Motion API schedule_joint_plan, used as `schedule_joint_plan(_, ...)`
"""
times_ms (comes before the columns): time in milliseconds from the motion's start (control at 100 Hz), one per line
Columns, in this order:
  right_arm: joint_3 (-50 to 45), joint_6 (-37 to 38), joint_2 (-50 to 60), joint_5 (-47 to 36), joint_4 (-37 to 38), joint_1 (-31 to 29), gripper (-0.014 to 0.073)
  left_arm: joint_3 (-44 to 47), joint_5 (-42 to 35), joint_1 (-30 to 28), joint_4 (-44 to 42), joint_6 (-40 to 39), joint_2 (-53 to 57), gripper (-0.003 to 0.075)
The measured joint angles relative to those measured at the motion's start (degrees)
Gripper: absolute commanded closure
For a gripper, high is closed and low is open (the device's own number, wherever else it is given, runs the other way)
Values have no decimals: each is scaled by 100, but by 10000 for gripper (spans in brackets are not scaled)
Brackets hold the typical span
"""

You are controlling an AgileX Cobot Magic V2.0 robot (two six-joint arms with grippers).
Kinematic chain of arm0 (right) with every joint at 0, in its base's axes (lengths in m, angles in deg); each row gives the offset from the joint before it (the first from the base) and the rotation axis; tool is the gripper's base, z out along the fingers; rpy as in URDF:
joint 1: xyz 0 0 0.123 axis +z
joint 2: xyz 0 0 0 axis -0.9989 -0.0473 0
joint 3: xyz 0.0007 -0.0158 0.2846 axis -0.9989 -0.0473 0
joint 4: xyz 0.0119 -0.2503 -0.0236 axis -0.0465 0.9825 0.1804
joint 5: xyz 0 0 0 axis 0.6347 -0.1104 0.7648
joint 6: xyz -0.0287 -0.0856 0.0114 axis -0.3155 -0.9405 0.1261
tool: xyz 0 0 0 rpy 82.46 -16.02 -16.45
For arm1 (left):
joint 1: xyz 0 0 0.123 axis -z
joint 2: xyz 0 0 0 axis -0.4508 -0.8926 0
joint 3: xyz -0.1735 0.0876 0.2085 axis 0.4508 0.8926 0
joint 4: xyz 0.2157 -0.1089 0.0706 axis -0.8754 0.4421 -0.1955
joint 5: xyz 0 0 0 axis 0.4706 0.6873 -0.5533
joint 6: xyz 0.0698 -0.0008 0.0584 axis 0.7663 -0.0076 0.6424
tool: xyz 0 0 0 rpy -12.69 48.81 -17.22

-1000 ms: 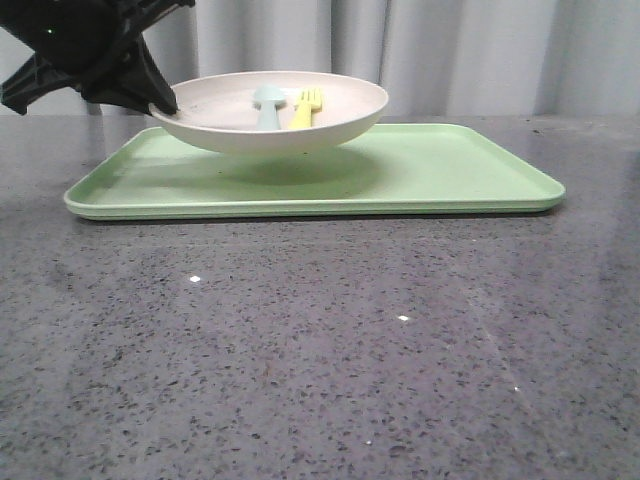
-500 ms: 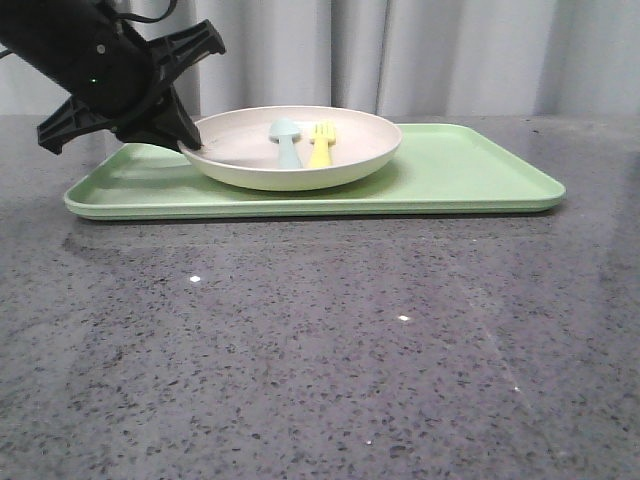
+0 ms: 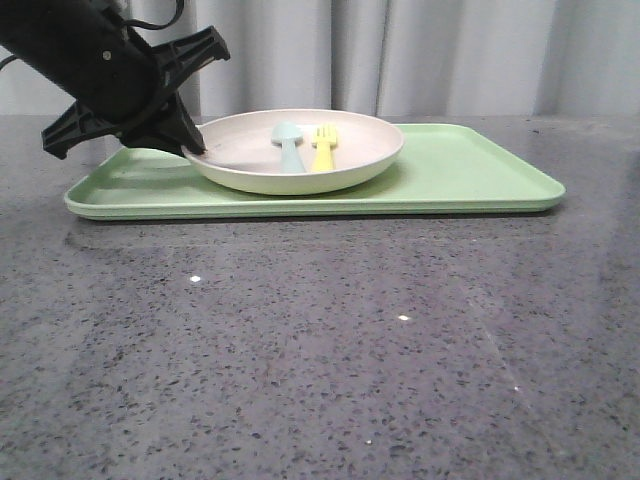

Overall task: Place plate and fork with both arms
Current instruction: 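Lower the plate onto the tray and open the left gripper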

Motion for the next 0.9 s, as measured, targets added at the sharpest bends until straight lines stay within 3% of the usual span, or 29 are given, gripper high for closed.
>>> schedule_joint_plan(780,0,0,0,0,0,0,136,-22,8,0,5,-19,-79,738)
schedule_joint_plan(900,0,0,0,0,0,0,136,-22,8,0,5,-19,-79,691)
